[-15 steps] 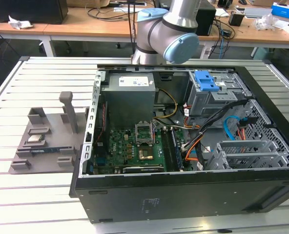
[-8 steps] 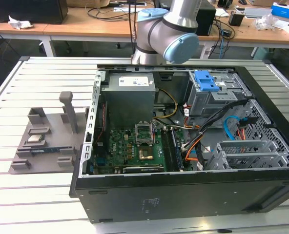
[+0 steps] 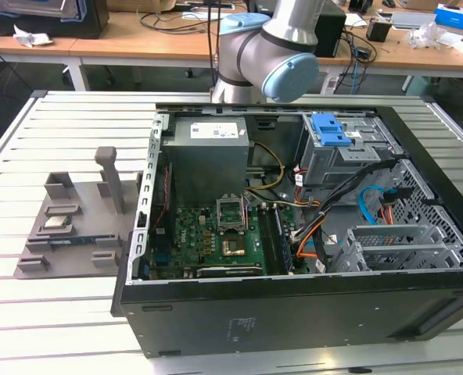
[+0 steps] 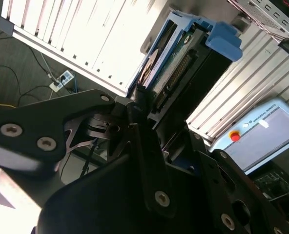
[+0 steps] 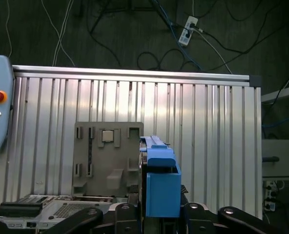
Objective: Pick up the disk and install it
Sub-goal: 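Pick up the disk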
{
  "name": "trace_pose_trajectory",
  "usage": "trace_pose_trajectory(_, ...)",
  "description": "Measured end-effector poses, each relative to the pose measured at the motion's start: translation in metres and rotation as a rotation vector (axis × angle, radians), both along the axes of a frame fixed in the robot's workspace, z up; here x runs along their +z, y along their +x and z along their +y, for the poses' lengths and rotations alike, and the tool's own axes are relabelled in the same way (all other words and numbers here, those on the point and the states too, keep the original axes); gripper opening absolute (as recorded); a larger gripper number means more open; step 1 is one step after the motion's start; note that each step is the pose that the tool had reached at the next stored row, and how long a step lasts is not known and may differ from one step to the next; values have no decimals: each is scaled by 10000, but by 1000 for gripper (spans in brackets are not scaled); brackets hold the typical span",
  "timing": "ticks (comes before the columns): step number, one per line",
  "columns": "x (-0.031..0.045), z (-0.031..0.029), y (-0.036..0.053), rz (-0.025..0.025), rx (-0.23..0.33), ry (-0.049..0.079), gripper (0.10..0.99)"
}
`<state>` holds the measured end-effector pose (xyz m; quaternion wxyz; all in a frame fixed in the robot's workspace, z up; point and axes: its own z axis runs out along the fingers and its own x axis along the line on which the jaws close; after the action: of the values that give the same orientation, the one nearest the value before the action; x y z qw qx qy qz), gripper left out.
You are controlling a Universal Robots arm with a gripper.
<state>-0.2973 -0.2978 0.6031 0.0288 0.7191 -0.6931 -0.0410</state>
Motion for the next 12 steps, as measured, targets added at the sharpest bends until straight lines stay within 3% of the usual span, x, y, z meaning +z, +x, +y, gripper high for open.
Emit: trace_pose_trajectory(12,-266,0,5,1,-1,-1,369)
